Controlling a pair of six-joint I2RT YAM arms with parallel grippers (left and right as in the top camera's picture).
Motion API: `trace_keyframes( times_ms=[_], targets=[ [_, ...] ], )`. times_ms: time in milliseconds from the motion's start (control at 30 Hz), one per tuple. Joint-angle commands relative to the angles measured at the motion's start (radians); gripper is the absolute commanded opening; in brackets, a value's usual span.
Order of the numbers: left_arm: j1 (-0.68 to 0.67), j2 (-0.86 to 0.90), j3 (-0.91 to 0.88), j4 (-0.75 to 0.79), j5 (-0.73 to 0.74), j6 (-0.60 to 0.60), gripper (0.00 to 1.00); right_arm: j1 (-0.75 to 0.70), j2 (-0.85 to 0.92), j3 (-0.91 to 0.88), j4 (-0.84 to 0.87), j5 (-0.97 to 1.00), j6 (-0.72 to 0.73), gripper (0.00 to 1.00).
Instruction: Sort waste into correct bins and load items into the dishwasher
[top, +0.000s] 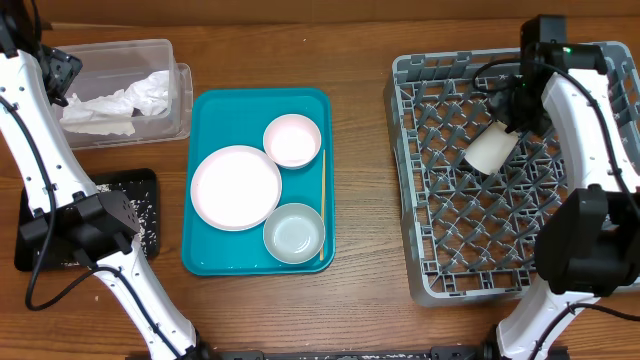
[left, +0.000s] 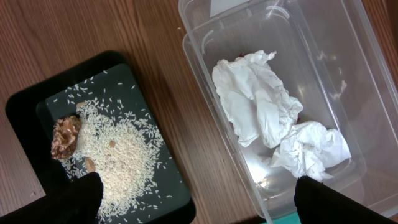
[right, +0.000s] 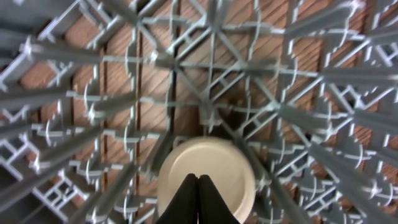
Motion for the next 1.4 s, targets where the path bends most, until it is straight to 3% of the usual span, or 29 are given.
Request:
trace_keyframes(
  times_ms=[0, 433, 767, 1067, 1367],
  targets=[
    [-0.002, -0.024, 0.018, -0.002, -0.017, -0.017, 1.00, 0.010, -0.012, 0.008, -0.027, -0.037, -0.015, 0.04],
    [-0.002, -0.024, 0.018, -0.002, -0.017, -0.017, 1.00, 0.009, -0.024, 0.022, -0.179, -0.145, -0.060, 0.04],
    [-0.002, -0.024, 0.018, -0.002, -0.017, -0.017, 1.00, 0.015, -0.180, 0.047, -0.219, -0.246, -0.068, 0.04],
    [-0.002, -0.024, 0.018, -0.002, -0.017, -0.017, 1.00, 0.017, -0.179, -0.010, -0.029, -0.018, -0.025, 0.04],
    [-0.002, -0.024, 0.018, -0.002, -0.017, -0.017, 1.00, 0.014, -0.110, -0.075, 0.025, -0.035, -0.015, 0.04]
  ],
)
